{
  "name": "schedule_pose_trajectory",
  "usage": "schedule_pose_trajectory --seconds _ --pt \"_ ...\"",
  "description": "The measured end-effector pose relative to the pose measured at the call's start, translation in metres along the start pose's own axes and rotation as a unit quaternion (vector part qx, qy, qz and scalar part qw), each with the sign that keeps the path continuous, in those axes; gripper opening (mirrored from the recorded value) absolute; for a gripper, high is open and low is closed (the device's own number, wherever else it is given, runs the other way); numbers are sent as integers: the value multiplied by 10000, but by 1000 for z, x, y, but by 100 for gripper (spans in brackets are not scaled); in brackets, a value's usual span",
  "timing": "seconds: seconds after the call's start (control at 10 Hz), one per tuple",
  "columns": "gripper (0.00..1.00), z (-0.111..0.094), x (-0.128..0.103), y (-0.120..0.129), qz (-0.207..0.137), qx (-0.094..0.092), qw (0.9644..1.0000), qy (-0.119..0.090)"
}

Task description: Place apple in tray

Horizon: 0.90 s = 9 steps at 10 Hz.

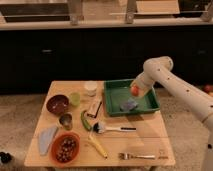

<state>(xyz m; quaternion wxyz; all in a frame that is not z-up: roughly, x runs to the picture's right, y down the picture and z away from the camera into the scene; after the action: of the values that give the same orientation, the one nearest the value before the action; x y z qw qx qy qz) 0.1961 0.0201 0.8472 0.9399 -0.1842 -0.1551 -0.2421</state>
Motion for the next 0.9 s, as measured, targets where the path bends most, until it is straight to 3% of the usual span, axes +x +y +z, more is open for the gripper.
schedule_pose_trajectory --seconds 0.3,0.7,0.9 --pt "0 0 -6 -1 -547 32 9983 -192" --pt "0 3 -13 -10 -1360 78 9900 -378" --pt "0 6 -12 -12 -1540 103 9873 -378"
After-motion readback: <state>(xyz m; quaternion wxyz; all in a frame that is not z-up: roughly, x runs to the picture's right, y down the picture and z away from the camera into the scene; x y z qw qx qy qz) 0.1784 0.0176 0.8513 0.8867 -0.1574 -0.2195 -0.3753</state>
